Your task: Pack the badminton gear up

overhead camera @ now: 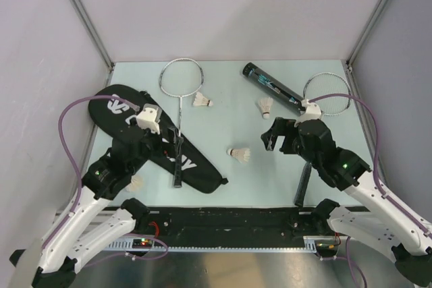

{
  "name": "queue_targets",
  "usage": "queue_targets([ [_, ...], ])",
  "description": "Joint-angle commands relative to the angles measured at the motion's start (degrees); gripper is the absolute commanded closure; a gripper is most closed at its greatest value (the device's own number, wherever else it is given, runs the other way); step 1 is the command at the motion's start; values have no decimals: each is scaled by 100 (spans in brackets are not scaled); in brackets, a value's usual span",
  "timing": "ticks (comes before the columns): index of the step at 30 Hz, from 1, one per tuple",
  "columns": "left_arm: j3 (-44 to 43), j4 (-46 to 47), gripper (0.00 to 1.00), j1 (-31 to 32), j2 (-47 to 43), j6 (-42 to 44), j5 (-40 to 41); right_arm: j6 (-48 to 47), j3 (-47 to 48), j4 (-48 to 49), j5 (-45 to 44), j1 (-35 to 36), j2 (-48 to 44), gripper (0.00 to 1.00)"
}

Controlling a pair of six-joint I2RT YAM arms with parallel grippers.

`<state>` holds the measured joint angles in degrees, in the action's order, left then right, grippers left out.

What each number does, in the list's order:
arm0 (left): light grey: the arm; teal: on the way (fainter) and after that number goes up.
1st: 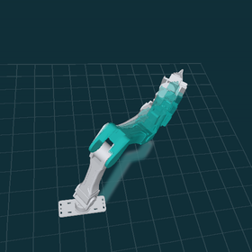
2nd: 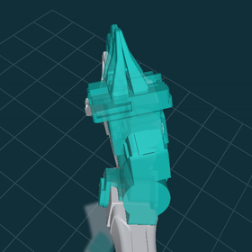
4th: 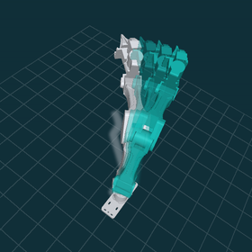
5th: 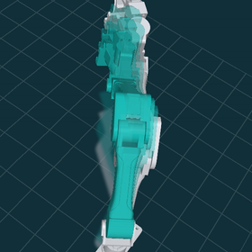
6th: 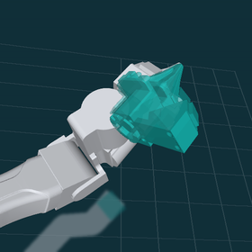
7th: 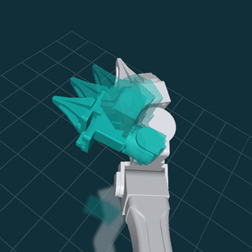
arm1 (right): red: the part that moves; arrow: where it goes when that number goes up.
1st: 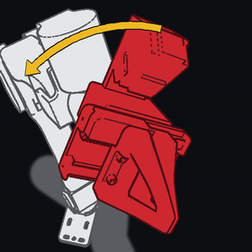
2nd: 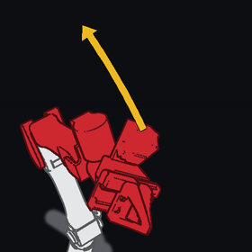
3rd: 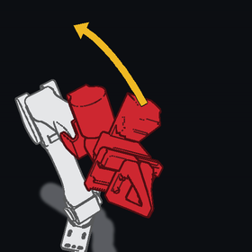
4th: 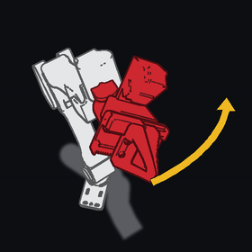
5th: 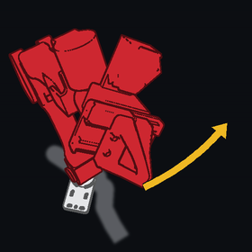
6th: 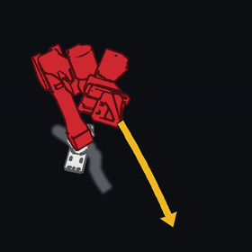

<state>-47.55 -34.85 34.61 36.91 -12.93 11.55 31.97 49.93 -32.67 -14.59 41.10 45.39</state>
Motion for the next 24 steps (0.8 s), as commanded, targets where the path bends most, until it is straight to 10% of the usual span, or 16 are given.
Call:
queue_targets([
  [1,61,175,2,17,-96,148,121,60,36,261,-161,-14,-133,0],
  [8,68,176,2,19,-150,150,123,203,-61,931,-1574,-11,-111,2],
  [15,54,181,2,19,-214,93,116,-3188,-186,3154,-1602,-299,754,3],
  [24,89,212,2,15,-318,56,2,-4139,994,2523,513,-2668,2918,8],
])
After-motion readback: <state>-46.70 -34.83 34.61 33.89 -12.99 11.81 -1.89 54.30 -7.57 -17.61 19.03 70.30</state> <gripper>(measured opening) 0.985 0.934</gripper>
